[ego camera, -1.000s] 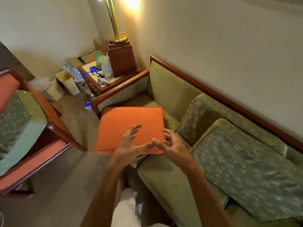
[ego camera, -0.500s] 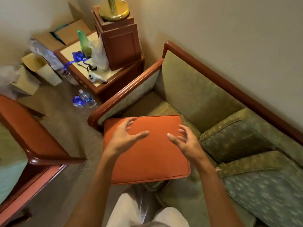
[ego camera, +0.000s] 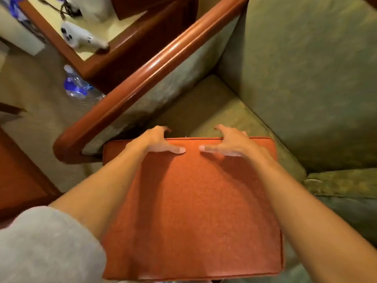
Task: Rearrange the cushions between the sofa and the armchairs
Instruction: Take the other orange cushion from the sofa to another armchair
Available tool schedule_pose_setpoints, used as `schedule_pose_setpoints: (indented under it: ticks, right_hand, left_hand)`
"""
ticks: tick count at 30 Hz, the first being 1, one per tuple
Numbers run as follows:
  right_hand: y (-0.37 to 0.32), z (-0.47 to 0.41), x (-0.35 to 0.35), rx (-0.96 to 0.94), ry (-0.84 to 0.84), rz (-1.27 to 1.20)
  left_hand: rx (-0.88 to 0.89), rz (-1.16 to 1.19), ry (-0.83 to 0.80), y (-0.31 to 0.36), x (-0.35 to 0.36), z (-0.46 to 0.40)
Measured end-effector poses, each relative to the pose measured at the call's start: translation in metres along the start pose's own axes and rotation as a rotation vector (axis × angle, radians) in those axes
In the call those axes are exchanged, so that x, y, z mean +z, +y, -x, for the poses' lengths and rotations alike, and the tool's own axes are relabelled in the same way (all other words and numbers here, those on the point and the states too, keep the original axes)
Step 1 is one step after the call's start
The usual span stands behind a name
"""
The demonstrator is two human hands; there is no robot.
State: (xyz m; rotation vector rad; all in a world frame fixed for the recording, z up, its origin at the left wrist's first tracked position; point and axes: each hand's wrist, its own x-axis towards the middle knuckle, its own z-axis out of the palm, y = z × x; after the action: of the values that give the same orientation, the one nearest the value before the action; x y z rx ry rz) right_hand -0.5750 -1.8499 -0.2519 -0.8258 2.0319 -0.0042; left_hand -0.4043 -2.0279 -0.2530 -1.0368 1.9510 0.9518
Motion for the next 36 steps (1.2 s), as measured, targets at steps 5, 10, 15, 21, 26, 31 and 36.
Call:
schedule_pose_setpoints:
  ticks: [5, 10, 15, 21, 26, 31, 36]
  right_hand:
    - [0.011, -0.074, -0.008, -0.03, -0.298, 0.109]
    - [0.009, -0.09, -0.011, -0.02, -0.51, 0.056]
    - [0.008, -0.056, -0.021, 0.102, -0.565, -0.083]
    - [0.033, 0.078, -0.077, 0.1, -0.144, 0.018]
    - [0.052, 0.241, -0.075, 0.094, 0.092, 0.067]
    - [0.063, 0.338, 0.014, 0.032, 0.223, 0.003]
    - [0.093, 0.381, 0.034, 0.125, 0.209, 0.113]
  left_hand:
    - [-0.105, -0.151, -0.39, 0.004, -0.016, -0.07]
    - [-0.159, -0.128, -0.552, 0.014, -0.018, -0.079]
    - [-0.197, -0.088, -0.468, 0.017, -0.014, -0.047]
    - [0.043, -0.277, -0.168, 0.105, -0.039, 0.054]
    - [0.471, -0.631, 0.215, 0.153, -0.004, 0.184]
    - [0.647, -0.573, 0.328, 0.106, 0.055, 0.264]
    - [0.64, -0.533, 0.353, 0.064, 0.058, 0.293]
